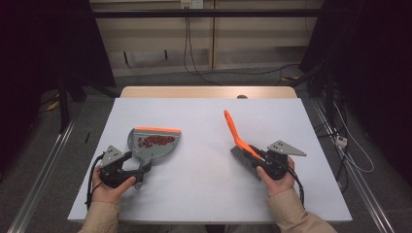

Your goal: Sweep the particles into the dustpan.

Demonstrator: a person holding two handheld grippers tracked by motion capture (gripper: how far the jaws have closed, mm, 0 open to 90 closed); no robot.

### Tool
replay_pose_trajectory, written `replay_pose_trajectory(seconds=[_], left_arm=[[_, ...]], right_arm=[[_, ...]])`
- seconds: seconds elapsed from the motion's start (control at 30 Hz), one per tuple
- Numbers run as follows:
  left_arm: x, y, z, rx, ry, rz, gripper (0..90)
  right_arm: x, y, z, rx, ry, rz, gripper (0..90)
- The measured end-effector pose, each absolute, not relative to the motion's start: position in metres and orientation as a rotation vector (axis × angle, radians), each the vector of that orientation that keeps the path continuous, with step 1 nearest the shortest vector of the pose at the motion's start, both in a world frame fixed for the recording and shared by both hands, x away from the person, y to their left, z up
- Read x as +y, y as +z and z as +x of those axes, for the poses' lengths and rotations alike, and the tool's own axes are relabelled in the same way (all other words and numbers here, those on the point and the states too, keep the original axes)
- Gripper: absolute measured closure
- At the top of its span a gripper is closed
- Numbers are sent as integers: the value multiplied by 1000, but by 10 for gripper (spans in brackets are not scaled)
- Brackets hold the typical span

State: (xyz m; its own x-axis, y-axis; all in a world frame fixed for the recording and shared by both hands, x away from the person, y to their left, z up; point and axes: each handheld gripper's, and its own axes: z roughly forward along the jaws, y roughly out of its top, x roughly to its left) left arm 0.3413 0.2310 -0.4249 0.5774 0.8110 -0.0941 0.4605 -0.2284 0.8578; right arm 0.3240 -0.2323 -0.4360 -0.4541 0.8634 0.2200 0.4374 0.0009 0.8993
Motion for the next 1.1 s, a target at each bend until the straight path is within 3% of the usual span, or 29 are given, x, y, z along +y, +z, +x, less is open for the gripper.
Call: replay_pose_trajectory(seconds=[0.37,0.57,0.6,0.73,0.83,0.87,0.97,1.1], left_arm=[[230,-424,342,1029,479,1864,137],[230,-422,341,1022,486,1864,137],[230,-422,342,1022,487,1864,137],[230,-422,342,1022,488,1864,137],[230,-422,342,1021,493,1860,137],[230,-422,342,1021,492,1859,137],[230,-422,342,1021,493,1861,137],[230,-423,342,1020,491,1862,136]], right_arm=[[-243,-443,327,1853,1371,1412,682],[-258,-439,326,1875,1236,1366,401],[-260,-438,326,1885,1205,1356,399],[-272,-438,329,1919,1194,1322,442],[-281,-439,333,1933,1194,1312,571],[-284,-439,334,1939,1175,1311,666],[-291,-440,338,1960,1096,1295,831],[-294,-446,342,2008,1007,1292,882]])
